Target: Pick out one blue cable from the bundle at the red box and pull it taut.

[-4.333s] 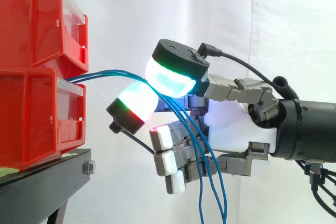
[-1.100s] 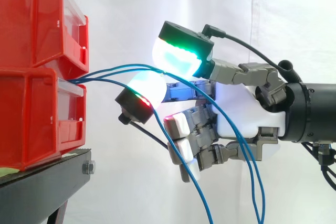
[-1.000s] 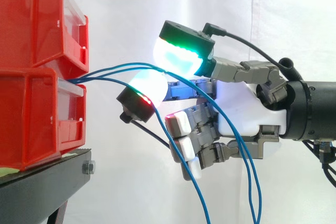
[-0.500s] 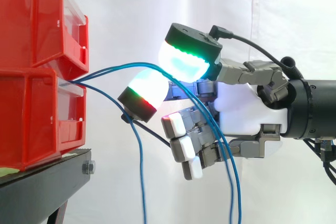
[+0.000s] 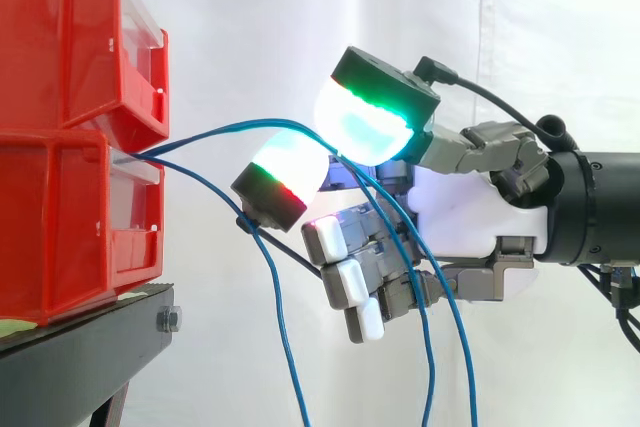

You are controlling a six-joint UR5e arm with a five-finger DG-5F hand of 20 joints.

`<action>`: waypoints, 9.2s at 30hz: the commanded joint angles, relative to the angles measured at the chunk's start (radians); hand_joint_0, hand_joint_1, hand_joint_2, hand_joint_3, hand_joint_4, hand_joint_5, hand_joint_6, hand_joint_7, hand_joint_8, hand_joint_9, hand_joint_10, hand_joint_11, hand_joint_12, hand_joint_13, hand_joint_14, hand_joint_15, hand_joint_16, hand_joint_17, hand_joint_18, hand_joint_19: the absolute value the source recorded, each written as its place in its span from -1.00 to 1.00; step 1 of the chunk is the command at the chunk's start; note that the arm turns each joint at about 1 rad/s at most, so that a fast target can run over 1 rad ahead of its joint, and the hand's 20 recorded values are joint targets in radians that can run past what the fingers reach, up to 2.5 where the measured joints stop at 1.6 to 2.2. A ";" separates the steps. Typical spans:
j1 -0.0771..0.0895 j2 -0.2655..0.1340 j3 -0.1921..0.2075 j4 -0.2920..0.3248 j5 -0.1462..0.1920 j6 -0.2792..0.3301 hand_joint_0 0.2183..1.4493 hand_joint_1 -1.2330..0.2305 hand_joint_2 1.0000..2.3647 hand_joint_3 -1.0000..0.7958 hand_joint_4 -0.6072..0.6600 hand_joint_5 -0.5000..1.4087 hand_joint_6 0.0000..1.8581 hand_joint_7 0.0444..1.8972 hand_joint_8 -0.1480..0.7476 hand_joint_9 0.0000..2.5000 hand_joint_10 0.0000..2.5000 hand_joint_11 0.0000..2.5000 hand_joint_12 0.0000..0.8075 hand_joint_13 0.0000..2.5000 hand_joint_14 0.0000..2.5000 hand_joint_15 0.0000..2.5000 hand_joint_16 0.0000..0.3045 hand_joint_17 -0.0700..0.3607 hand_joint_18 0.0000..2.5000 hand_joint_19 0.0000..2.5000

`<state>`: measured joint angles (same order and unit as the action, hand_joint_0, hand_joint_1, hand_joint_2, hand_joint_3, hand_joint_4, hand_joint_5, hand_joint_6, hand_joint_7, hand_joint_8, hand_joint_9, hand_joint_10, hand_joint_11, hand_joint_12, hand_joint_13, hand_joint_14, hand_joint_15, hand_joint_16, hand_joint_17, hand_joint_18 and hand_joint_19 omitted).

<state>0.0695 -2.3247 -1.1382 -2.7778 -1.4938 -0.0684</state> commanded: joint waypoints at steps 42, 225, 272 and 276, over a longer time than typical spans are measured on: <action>0.000 -0.001 0.000 0.003 0.004 0.002 -0.34 -0.30 -1.00 -0.44 -0.11 -0.63 0.02 -0.02 0.00 -0.12 -0.98 -0.50 -0.13 -0.14 -0.98 -0.55 -0.71 -0.21 -0.26 -0.49; 0.019 0.084 -0.078 -0.105 0.127 0.265 -0.36 -0.27 -0.98 -0.06 -0.17 -0.62 0.01 -0.03 0.12 0.19 -0.98 -0.30 -0.09 -0.06 -0.98 -0.59 -0.67 -0.14 -0.21 -0.56; 0.019 0.084 -0.078 -0.103 0.122 0.088 -0.34 -0.29 -0.98 -0.01 -0.20 -0.61 0.01 -0.05 -0.10 0.34 -0.81 0.40 -0.15 0.17 -0.13 0.00 -0.64 -0.10 -0.03 -0.29; 0.021 0.085 -0.078 -0.103 0.122 0.088 -0.34 -0.29 -0.98 0.01 -0.22 -0.61 0.01 -0.04 -0.07 0.35 -0.81 0.41 -0.12 0.17 -0.12 0.00 -0.63 -0.09 -0.02 -0.30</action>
<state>0.0894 -2.2404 -1.2163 -2.8808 -1.3714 0.0201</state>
